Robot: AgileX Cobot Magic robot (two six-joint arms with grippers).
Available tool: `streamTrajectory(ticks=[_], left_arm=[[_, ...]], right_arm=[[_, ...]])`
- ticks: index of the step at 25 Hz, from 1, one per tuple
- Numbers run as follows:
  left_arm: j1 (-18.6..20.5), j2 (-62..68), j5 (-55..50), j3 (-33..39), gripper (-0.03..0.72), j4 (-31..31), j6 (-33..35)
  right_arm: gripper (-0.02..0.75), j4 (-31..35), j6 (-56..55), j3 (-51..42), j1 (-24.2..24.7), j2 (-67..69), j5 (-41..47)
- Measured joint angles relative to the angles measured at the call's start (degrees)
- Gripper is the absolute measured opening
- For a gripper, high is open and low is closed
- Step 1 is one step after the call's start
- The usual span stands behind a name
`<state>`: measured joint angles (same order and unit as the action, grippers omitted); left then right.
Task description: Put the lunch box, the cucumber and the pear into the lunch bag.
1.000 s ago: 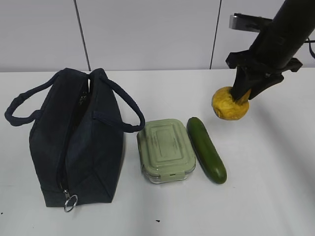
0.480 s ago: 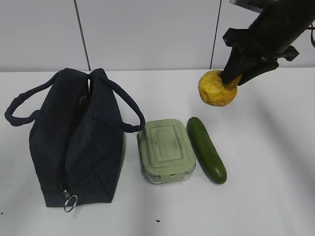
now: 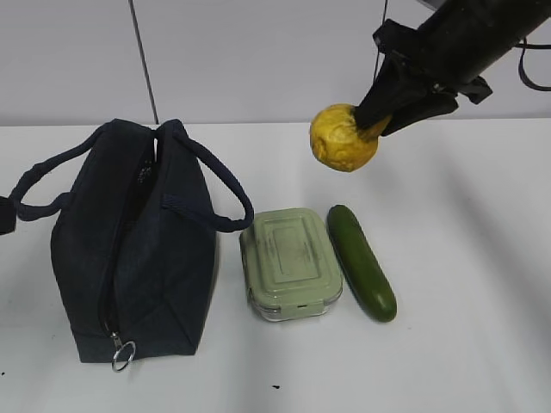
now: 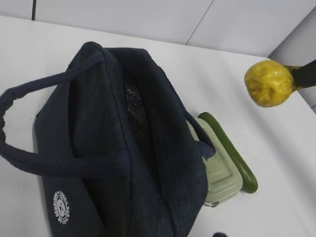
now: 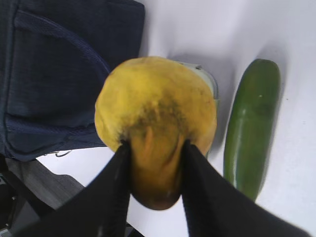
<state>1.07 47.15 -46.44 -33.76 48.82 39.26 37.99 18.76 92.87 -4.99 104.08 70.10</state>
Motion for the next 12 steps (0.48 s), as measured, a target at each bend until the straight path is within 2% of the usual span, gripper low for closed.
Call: streamTrajectory(ticks=[12], left_arm=[[0.0,15.2,2.7,-0.4,0.352,4.2,5.9]], right_arm=[[0.247,12.8,5.6,0.0,-0.2,0.0,0.0]])
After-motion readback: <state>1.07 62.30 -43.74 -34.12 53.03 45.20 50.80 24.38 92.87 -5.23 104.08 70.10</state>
